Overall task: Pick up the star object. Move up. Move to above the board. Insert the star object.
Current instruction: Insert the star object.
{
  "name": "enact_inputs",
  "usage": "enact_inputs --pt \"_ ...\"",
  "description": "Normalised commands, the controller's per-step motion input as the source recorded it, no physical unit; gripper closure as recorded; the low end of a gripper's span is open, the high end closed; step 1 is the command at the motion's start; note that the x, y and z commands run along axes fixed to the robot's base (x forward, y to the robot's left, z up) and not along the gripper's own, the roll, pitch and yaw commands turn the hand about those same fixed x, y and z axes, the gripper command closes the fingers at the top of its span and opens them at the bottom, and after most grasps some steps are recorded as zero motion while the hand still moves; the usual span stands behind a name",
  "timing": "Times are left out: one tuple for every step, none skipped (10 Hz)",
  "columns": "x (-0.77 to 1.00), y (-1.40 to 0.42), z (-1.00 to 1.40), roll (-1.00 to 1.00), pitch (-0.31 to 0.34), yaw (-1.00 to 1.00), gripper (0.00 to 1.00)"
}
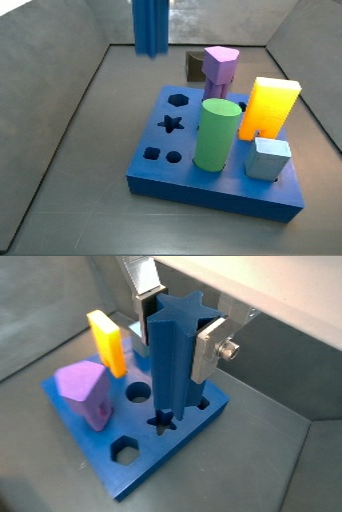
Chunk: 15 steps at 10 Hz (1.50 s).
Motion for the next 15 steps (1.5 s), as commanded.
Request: enact_inputs --pt "0.19 -0.51 -1.0 0.03 -0.117 -0.38 1.0" --pt "0.39 -0.41 -1.0 0.07 -0.043 -0.35 1.0" --pt "0.32 -0.3 -1.0 0.17 -0.014 -0.21 1.0" --pt "0.25 -0.21 -1.0 0.14 -0.039 -0.2 1.0" --pt "0.24 -0.03 -0.88 0.03 -0.087 -0.15 1.0" --pt "0.32 0.0 -0.7 0.02 -0.043 -0.18 1.0" --pt "0.24 0.0 -0.51 0.01 0.0 -0.25 1.0" --pt "0.19 0.04 -0.34 0.0 0.019 -0.31 1.0" --pt "0.09 0.07 -0.29 0.01 0.013 -0.29 1.0" --pt "-0.01 0.07 -0.04 0.18 0.03 -0.09 1.0" --pt "0.0 0.15 -0.03 0.15 0.077 -0.08 1.0" --pt "0.0 0.14 -0.18 0.1 0.023 -0.06 1.0" --pt "0.0 0.1 -0.29 0.1 -0.006 -0.08 1.0" --pt "0.0 0.0 -0.21 0.07 -0.074 -0.02 1.0" --pt "0.0 0.0 -0.2 0.01 -0.113 -0.02 1.0"
